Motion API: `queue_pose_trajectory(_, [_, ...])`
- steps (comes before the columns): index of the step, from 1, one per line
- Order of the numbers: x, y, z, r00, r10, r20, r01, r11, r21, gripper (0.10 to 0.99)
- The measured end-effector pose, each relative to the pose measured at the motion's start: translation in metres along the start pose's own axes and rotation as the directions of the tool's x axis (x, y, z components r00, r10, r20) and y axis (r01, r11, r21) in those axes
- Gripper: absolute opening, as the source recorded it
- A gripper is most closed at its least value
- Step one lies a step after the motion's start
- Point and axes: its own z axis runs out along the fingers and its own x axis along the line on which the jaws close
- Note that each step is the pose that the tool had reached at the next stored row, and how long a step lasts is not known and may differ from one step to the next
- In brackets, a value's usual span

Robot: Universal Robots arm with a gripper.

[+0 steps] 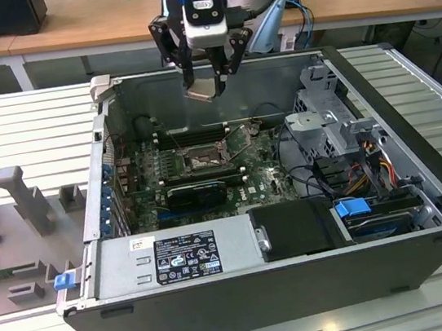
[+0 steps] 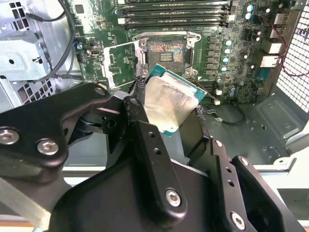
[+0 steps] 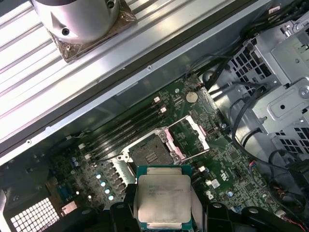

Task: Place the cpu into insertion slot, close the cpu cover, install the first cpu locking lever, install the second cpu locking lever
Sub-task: 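Place the cpu into insertion slot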

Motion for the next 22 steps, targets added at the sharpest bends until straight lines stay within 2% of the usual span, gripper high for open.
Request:
queue_pose_trajectory(9, [0.0000, -0.0001, 0.0014, 0.9982, 0.059, 0.0059, -0.059, 0.9982, 0.000, 0.529])
queue_pose_trajectory(14, [0.0000, -0.0002, 0.0016, 0.9951, 0.099, 0.0094, -0.099, 0.9951, -0.001, 0.529])
queue_pose_trajectory(16, [-0.0001, -0.0002, 0.0019, 0.9880, 0.154, 0.0148, -0.154, 0.9881, -0.002, 0.529])
queue_pose_trajectory(21, [-0.0001, -0.0002, 0.0025, 0.9751, 0.221, 0.0206, -0.221, 0.9753, -0.005, 0.529])
queue_pose_trajectory(22, [-0.0001, -0.0002, 0.0028, 0.9704, 0.241, 0.0222, -0.240, 0.9706, -0.005, 0.529])
